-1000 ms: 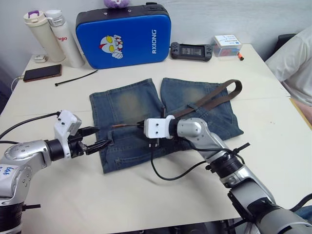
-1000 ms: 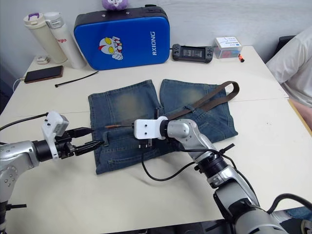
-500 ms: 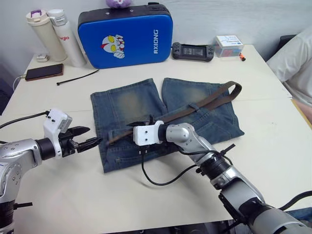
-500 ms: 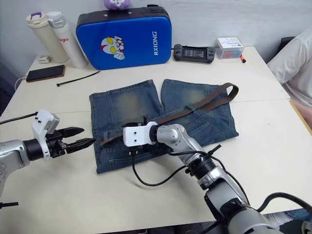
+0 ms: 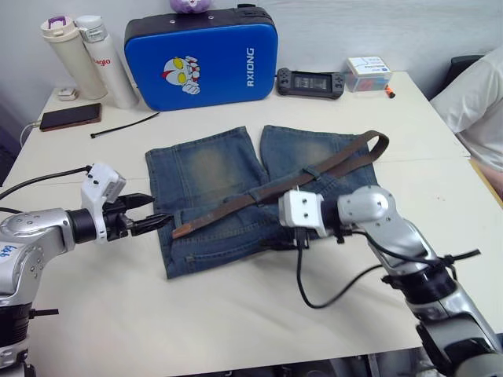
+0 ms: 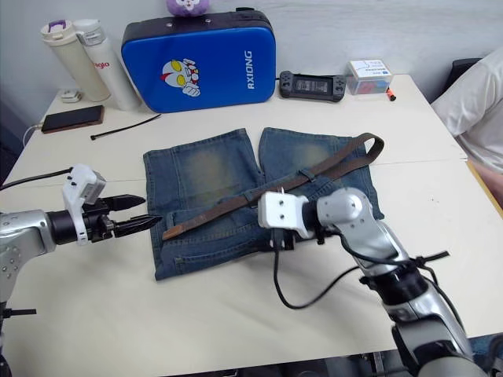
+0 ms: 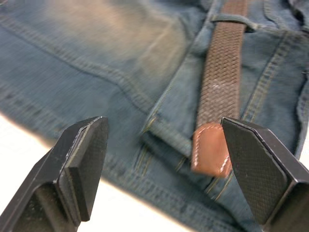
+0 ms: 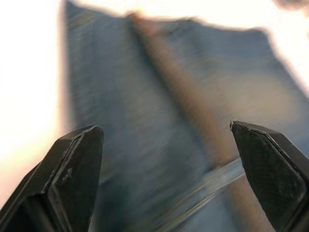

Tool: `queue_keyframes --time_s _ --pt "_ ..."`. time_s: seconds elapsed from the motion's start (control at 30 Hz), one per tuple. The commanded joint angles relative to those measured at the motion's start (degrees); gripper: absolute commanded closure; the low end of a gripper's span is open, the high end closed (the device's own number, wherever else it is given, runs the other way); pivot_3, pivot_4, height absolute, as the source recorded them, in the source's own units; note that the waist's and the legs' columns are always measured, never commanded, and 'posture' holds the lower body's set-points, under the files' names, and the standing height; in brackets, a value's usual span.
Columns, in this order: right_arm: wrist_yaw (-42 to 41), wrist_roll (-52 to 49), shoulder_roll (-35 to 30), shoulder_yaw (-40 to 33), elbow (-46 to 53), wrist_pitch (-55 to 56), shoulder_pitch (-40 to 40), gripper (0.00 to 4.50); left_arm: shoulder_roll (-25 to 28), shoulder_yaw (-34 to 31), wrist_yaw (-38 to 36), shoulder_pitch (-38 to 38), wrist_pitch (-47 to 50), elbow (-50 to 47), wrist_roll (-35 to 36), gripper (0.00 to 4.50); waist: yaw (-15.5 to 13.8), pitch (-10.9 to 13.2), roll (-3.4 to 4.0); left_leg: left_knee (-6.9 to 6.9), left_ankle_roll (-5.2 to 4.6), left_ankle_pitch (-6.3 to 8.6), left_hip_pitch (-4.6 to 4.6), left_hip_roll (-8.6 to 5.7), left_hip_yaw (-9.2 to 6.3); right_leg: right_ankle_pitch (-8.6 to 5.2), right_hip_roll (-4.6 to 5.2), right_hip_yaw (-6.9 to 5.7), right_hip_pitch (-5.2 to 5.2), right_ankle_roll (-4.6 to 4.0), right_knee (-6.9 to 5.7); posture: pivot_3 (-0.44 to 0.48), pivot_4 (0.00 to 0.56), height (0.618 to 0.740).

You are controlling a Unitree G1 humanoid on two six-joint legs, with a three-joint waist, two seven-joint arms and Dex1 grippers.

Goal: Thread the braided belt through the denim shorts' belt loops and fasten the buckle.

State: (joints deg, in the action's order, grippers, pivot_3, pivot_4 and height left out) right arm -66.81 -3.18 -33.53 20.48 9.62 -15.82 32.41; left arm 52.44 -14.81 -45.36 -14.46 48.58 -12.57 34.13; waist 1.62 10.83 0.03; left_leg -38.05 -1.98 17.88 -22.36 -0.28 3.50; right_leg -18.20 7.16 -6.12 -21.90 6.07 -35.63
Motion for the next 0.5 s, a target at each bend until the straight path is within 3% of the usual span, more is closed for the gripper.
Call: queue_keyframes --time_s 0.03,0.07,0.17,0.4,0.43,0.5 --pt "1.61 3.90 0.19 3.09 -0.81 2.61 0.11 0.04 0.42 0.13 -0.93 -1.08 -1.02 0.02 -0.42 0.42 0.06 0.00 0.00 0.00 0.00 0.00 0.00 0.00 0.10 0.00 0.01 0.01 -0.05 0.00 0.00 0.000 0.150 0.725" --pt "3.36 5.27 0.92 3.52 -2.61 2.67 0.38 0.04 0.42 0.38 -1.08 -1.33 -1.01 0.00 -0.43 0.42 -0.01 0.00 0.00 0.00 0.00 -0.01 0.00 0.01 0.17 0.00 0.01 0.02 -0.08 -0.01 -0.01 0.000 0.150 0.725" --pt "7.20 9.30 1.37 3.96 -6.96 5.33 1.99 0.74 0.39 0.96 -1.55 -1.99 -0.88 -0.28 -0.22 0.42 -0.10 0.00 0.00 -0.06 0.01 -0.01 0.00 0.00 0.17 0.00 0.05 0.02 -0.07 -0.01 -0.02 0.000 0.150 0.725" --pt "7.20 10.48 -5.81 -0.30 -8.70 13.60 1.02 4.15 -0.86 1.75 -2.20 -3.01 -0.85 -0.99 0.73 0.42 -1.66 0.02 -0.04 -0.16 -0.01 -0.02 0.00 -0.08 0.13 0.00 0.17 -0.02 0.02 -0.01 0.00 0.000 0.150 0.725" --pt "7.28 10.30 -6.74 -0.81 -9.13 14.53 0.92 4.37 -0.99 1.84 -2.25 -3.11 -0.80 -1.05 0.75 0.42 -1.83 0.02 -0.05 -0.18 -0.01 -0.02 -0.01 -0.10 0.11 0.00 0.18 -0.03 0.04 0.00 0.00 0.000 0.150 0.725" --pt "6.69 9.87 -9.99 -2.67 -11.40 17.75 0.95 4.37 -1.45 2.37 -2.56 -3.47 -0.70 -1.19 1.06 0.42 -2.14 0.03 -0.05 -0.20 -0.02 -0.02 0.00 -0.11 0.09 0.00 0.20 -0.05 0.10 0.00 0.03 0.000 0.150 0.725"
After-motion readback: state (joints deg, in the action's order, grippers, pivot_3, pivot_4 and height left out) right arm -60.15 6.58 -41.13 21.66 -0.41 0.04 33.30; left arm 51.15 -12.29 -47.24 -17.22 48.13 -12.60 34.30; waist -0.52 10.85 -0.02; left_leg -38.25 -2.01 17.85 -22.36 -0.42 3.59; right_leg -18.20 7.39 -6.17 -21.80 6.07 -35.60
